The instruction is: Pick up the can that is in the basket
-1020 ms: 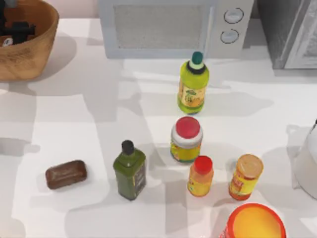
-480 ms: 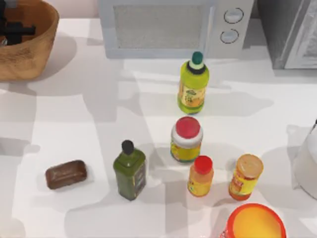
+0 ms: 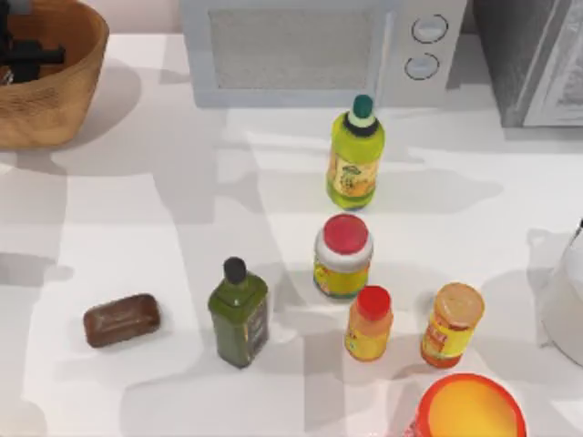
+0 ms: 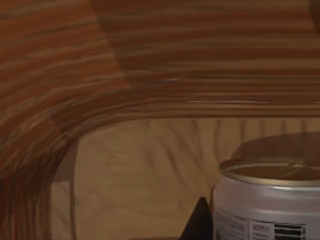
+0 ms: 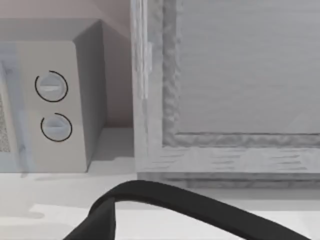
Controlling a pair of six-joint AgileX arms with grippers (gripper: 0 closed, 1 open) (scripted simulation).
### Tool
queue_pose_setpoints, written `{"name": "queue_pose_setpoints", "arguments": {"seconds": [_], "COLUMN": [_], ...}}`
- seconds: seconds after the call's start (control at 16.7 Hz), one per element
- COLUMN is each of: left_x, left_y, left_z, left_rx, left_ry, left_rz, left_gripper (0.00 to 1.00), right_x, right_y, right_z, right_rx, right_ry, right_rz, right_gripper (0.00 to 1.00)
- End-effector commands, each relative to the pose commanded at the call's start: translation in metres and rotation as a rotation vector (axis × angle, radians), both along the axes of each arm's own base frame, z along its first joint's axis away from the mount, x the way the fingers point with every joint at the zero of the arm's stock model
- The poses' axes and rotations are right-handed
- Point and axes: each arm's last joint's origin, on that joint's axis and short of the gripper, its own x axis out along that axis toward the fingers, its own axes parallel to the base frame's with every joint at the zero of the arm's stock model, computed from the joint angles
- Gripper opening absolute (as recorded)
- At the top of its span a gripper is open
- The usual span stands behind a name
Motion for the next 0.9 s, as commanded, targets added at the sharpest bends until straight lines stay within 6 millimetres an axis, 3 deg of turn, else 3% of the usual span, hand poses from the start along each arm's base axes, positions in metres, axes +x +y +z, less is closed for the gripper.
{"name": "queue_pose_setpoints", "arguments": {"seconds": [0.24,0.48,0.6,0.72,0.9], "left_x": [-0.014,-0.058,-0.099,-0.154,-0.248], "left_y": [-0.006,-0.025,-0.038,-0.05,-0.063], "left_z": [0.034,0.097,0.132,0.162,0.18], "left_rx": [0.047,0.117,0.145,0.164,0.171], "left_ry": [-0.054,-0.171,-0.259,-0.365,-0.547], "left_rz": [0.018,0.023,0.02,0.017,0.017], "left_gripper": [0.0,0.0,0.0,0.0,0.0], "right_x": [0.0,0.0,0.0,0.0,0.0], "right_y": [0.0,0.0,0.0,0.0,0.0], "right_z": [0.0,0.0,0.0,0.0,0.0], "right_rx": [0.0,0.0,0.0,0.0,0.0], "right_ry": [0.0,0.0,0.0,0.0,0.0], "right_rz": [0.0,0.0,0.0,0.0,0.0], "right_gripper": [1.0,1.0,1.0,1.0,1.0]}}
